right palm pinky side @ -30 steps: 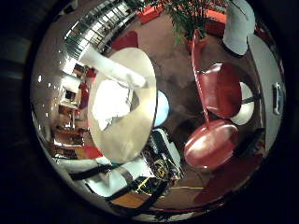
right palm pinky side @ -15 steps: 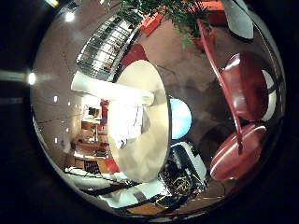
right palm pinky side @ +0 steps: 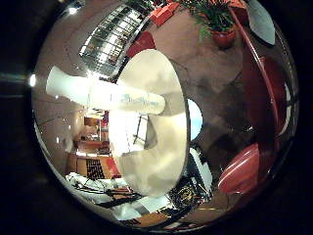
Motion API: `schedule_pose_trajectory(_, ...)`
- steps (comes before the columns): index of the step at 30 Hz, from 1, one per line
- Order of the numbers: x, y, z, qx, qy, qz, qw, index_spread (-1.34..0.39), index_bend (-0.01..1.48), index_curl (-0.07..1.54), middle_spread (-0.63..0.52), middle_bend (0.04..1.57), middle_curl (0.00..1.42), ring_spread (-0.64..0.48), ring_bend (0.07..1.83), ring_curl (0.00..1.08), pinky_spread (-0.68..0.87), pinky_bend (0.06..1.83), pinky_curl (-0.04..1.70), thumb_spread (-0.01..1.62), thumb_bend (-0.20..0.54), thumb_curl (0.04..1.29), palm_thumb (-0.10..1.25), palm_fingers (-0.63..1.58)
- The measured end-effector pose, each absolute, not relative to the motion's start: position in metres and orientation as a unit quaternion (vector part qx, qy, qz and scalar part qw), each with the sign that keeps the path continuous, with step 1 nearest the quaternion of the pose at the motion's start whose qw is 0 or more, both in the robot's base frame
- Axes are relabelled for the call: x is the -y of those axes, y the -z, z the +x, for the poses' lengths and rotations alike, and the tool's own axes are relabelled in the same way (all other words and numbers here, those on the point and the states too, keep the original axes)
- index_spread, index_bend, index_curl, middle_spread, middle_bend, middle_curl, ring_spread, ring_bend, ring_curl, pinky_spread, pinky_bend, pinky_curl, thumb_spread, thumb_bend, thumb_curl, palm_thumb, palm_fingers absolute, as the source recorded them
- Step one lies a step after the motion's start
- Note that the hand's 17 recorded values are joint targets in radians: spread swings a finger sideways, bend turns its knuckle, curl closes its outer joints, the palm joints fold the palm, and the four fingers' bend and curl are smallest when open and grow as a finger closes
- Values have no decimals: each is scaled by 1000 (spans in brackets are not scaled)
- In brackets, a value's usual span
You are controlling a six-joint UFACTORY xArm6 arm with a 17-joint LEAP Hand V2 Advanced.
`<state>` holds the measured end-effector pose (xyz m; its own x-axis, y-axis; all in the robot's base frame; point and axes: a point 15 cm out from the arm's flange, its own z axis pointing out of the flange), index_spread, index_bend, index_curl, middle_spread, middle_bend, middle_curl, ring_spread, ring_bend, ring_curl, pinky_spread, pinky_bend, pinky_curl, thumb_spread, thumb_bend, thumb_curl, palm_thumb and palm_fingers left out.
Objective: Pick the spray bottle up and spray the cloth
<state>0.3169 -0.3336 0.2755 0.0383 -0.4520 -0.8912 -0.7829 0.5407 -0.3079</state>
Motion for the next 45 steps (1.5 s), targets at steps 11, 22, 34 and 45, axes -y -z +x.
schedule_pose_trajectory(11,290,-266,340,-655,-185,-494,541,-221,171,293,-58,442,424,4,614,283,348,333,263,1031,-25,301,533,610)
schedule_pose_trajectory(22,283,-264,336,-644,-176,-500,552,-406,657,684,-281,904,826,-270,1202,617,-255,1029,631,1044,-18,320,630,1035)
schedule_pose_trajectory(34,294,-263,328,-653,-162,-494,551,-392,932,974,-298,1148,1057,-272,1418,797,-266,1215,1003,1050,-23,328,665,730)
schedule_pose_trajectory(45,296,-264,321,-653,-161,-496,549,-344,380,819,-159,890,845,-229,1376,665,-345,936,947,1049,-23,326,661,407)
